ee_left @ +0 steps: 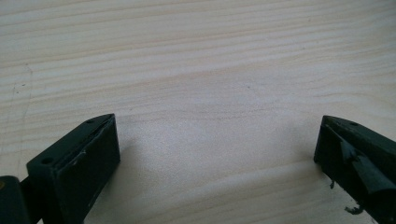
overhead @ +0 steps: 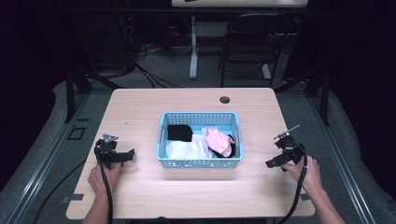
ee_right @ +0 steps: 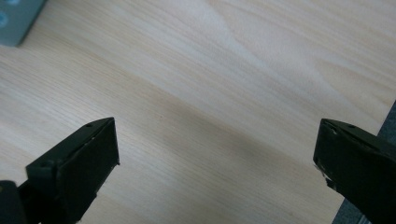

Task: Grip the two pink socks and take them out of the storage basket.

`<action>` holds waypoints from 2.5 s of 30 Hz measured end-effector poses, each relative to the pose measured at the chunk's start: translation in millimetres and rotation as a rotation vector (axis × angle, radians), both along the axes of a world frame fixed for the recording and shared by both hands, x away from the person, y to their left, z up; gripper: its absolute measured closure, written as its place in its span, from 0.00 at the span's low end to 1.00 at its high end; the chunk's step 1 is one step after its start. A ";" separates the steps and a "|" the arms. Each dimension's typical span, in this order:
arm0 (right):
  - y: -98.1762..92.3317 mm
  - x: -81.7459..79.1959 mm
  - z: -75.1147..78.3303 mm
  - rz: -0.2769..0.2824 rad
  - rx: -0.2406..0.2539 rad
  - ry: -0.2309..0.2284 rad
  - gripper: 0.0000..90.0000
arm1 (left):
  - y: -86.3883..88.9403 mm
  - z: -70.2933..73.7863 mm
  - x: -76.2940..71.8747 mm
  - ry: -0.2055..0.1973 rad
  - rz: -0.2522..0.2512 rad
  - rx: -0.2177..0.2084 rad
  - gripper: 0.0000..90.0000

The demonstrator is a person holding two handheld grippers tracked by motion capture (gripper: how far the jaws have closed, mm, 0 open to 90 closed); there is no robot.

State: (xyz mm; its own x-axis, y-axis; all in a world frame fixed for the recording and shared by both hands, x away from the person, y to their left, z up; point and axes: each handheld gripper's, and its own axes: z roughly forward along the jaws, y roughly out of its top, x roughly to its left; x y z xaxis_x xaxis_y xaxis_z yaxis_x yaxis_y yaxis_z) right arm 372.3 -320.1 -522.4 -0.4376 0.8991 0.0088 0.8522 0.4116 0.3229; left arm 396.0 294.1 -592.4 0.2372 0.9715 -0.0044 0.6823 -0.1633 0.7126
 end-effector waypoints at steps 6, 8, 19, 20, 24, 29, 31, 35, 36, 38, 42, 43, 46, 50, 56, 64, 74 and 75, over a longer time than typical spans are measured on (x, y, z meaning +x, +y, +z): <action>7.2 0.2 20.4 0.013 0.034 -0.046 0.00 | 0.3 0.0 0.2 0.001 -0.002 -0.001 0.00; 11.4 -0.9 27.7 0.020 0.047 -0.060 0.00 | 0.5 0.1 0.2 0.003 -0.005 0.001 0.00; 58.3 5.6 60.0 0.129 0.068 -0.108 0.00 | 0.5 0.2 0.2 0.004 -0.005 0.001 0.00; 63.2 7.1 62.3 0.141 0.066 -0.117 0.00 | 0.5 0.2 0.2 0.004 -0.005 0.001 0.00; 82.9 12.7 73.8 0.186 0.064 -0.130 0.00 | 0.5 0.2 0.3 0.004 -0.006 0.001 0.00; 102.9 19.4 81.6 0.214 0.062 -0.149 0.00 | 0.5 0.2 0.4 0.004 -0.006 0.001 0.00; 112.8 23.7 83.8 0.234 0.063 -0.146 0.00 | 0.5 0.2 0.4 0.004 -0.006 0.001 0.00; 136.7 33.7 81.1 0.273 0.058 -0.126 0.00 | 0.5 0.2 0.5 0.004 -0.007 0.001 0.00; 140.4 35.8 79.2 0.279 0.058 -0.121 0.00 | 0.5 0.3 0.5 0.004 -0.007 0.001 0.00; 146.2 39.7 76.0 0.287 0.064 -0.107 0.00 | 0.5 0.2 0.6 0.004 -0.008 0.001 0.00; 155.1 47.5 67.7 0.283 0.069 -0.086 0.00 | 0.6 0.2 0.8 0.003 -0.010 0.001 0.00; 155.1 47.5 67.7 0.283 0.069 -0.086 0.00 | 0.6 0.2 0.8 0.003 -0.010 0.001 0.00; 165.3 54.5 55.6 0.287 0.047 -0.040 0.00 | 0.6 0.2 0.8 0.003 -0.010 0.001 0.00; 172.7 57.3 44.1 0.271 0.038 -0.025 0.04 | 0.6 0.2 1.0 0.003 -0.011 0.001 0.00; 178.9 62.8 33.9 0.258 -0.005 0.010 0.36 | 0.5 0.3 1.0 0.005 -0.012 0.002 0.00; 174.3 62.4 35.8 0.233 0.007 -0.004 0.70 | 0.6 0.3 1.3 0.004 -0.014 0.003 0.00; 163.5 59.5 48.2 0.218 0.016 -0.051 0.85 | 0.5 0.3 1.5 0.003 -0.015 0.004 0.00; 163.5 59.5 48.2 0.218 0.016 -0.051 0.85 | 0.5 0.3 1.5 0.003 -0.015 0.004 0.00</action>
